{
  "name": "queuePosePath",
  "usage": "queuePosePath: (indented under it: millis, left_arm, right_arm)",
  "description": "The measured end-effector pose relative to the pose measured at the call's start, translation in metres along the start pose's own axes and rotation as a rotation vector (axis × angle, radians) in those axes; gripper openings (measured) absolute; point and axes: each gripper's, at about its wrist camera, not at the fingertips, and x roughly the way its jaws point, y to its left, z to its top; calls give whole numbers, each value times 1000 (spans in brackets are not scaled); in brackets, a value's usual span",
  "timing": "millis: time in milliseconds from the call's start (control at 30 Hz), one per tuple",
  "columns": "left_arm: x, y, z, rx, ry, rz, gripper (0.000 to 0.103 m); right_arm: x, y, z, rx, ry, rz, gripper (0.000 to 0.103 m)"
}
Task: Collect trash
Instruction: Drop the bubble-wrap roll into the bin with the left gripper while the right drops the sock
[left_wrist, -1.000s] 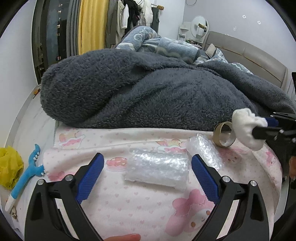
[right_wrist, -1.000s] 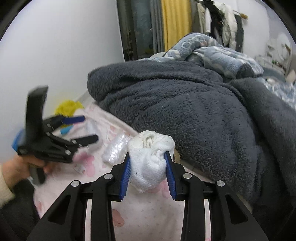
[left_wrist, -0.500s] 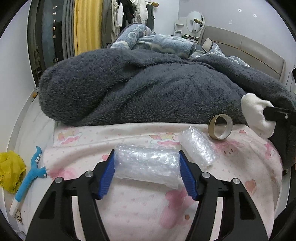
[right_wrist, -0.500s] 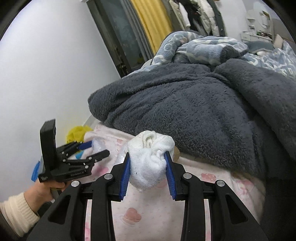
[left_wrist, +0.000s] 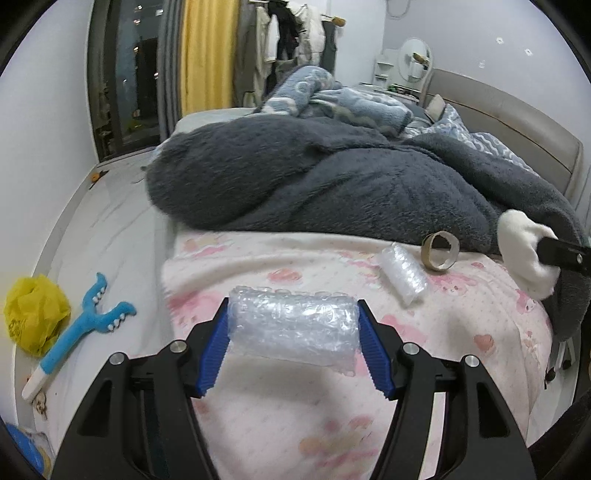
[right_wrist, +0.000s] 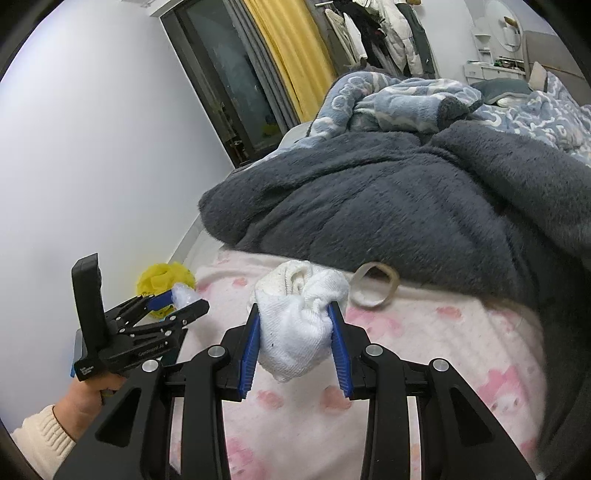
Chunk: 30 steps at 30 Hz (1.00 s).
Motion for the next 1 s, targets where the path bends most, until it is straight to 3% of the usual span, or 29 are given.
queuePosePath:
  millis: [367, 1000]
  left_arm:
    - [-26, 62, -31, -110, 51, 89, 67]
    - [-11, 169, -108, -273, 258, 174, 67]
  right_arm:
    - [0, 58, -13, -38, -1, 31, 36]
    - [56, 179, -15, -193, 70, 158, 36]
